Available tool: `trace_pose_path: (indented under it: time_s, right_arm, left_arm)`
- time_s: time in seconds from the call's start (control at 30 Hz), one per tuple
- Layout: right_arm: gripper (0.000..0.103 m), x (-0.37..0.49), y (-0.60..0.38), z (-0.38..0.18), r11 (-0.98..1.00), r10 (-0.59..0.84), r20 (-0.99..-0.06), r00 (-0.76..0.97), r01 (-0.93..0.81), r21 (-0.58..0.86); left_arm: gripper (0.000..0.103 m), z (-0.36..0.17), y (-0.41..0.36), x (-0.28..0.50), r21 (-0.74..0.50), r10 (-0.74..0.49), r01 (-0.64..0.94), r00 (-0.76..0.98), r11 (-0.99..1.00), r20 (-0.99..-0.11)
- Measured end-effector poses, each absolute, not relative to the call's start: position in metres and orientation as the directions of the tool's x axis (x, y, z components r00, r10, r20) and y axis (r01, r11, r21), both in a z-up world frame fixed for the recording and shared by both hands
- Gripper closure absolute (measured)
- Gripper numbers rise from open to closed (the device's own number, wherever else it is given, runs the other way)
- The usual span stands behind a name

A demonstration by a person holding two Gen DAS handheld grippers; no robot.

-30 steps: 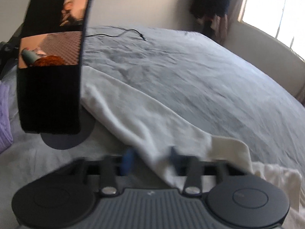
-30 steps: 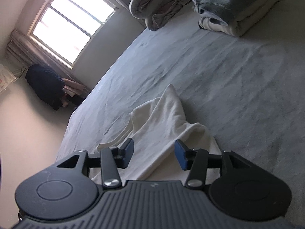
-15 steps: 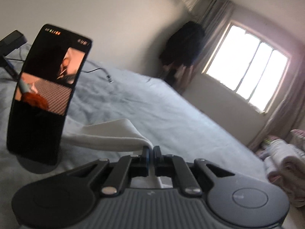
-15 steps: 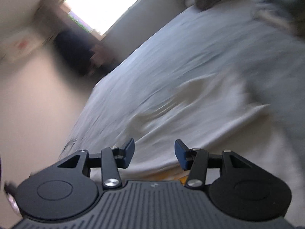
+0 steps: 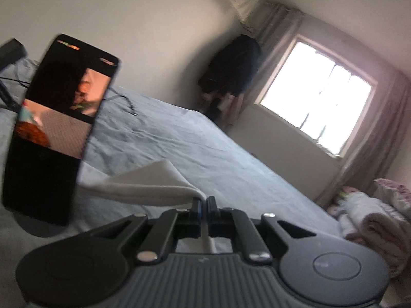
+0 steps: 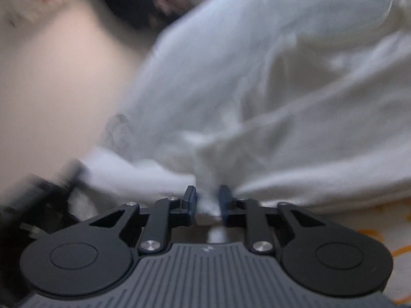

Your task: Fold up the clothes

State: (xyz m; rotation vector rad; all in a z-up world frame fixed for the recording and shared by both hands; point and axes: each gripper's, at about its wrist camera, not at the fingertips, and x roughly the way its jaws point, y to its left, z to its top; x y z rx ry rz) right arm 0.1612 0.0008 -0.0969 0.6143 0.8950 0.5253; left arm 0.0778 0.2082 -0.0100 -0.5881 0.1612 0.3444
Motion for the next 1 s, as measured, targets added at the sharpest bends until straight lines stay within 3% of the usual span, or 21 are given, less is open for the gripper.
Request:
trace_pose_path:
  time_s: [0.13, 0.17, 0.2, 0.27, 0.33, 0.37, 0.5, 0.7, 0.77, 0.83, 0.9, 1.0]
  right_arm:
    - [0.096, 0.169, -0.006, -0.097, 0.680, 0.661, -0.536, 0.526, -0.115, 0.724]
    - [0.092, 0.170, -0.013, -0.094, 0.658, 0.674, -0.519, 0.526, -0.109, 0.745]
    - [0.081, 0.169, -0.021, -0.093, 0.629, 0.689, -0.497, 0.528, -0.095, 0.771]
    - [0.078, 0.167, -0.042, -0.088, 0.574, 0.704, -0.455, 0.545, -0.061, 0.816]
    - [0.063, 0.162, -0.067, -0.083, 0.549, 0.693, -0.431, 0.577, -0.035, 0.835]
    - [0.061, 0.159, -0.081, -0.079, 0.550, 0.679, -0.429, 0.596, -0.026, 0.835]
    - [0.061, 0.140, -0.130, -0.062, 0.583, 0.629, -0.433, 0.646, -0.022, 0.812]
    - [0.061, 0.106, -0.184, -0.046, 0.618, 0.580, -0.448, 0.680, -0.010, 0.786]
    - [0.061, 0.094, -0.194, -0.047, 0.611, 0.585, -0.447, 0.676, -0.005, 0.792]
    - [0.055, 0.086, -0.198, -0.049, 0.591, 0.593, -0.434, 0.679, -0.001, 0.806]
    - [0.052, 0.080, -0.202, -0.055, 0.549, 0.598, -0.407, 0.690, 0.018, 0.836]
    - [0.052, 0.083, -0.209, -0.060, 0.514, 0.598, -0.429, 0.677, 0.086, 0.853]
  left_arm:
    - [0.099, -0.003, 0.194, 0.078, -0.493, 0.194, -0.268, 0.961, 0.828, -0.197]
    - [0.099, -0.001, 0.190, 0.078, -0.487, 0.166, -0.236, 0.969, 0.841, -0.183]
    - [0.099, 0.001, 0.185, 0.078, -0.480, 0.136, -0.202, 0.976, 0.854, -0.170]
    - [0.099, 0.005, 0.173, 0.078, -0.451, 0.047, -0.112, 0.987, 0.885, -0.153]
    - [0.099, 0.010, 0.159, 0.078, -0.396, -0.046, -0.017, 0.988, 0.918, -0.150]
    - [0.099, 0.011, 0.149, 0.076, -0.355, -0.090, 0.029, 0.983, 0.934, -0.157]
    - [0.099, 0.002, 0.112, 0.073, -0.254, -0.252, 0.187, 0.933, 0.949, -0.255]
    - [0.097, -0.037, 0.105, 0.097, -0.362, -0.397, 0.241, 0.797, 0.900, -0.456]
    - [0.087, -0.042, 0.113, 0.102, -0.423, -0.424, 0.219, 0.765, 0.879, -0.485]
    - [0.059, -0.040, 0.122, 0.102, -0.491, -0.447, 0.190, 0.753, 0.850, -0.483]
    - [0.046, -0.034, 0.136, 0.099, -0.561, -0.462, 0.156, 0.759, 0.813, -0.458]
    - [0.044, -0.027, 0.164, 0.091, -0.662, -0.458, 0.086, 0.787, 0.745, -0.413]
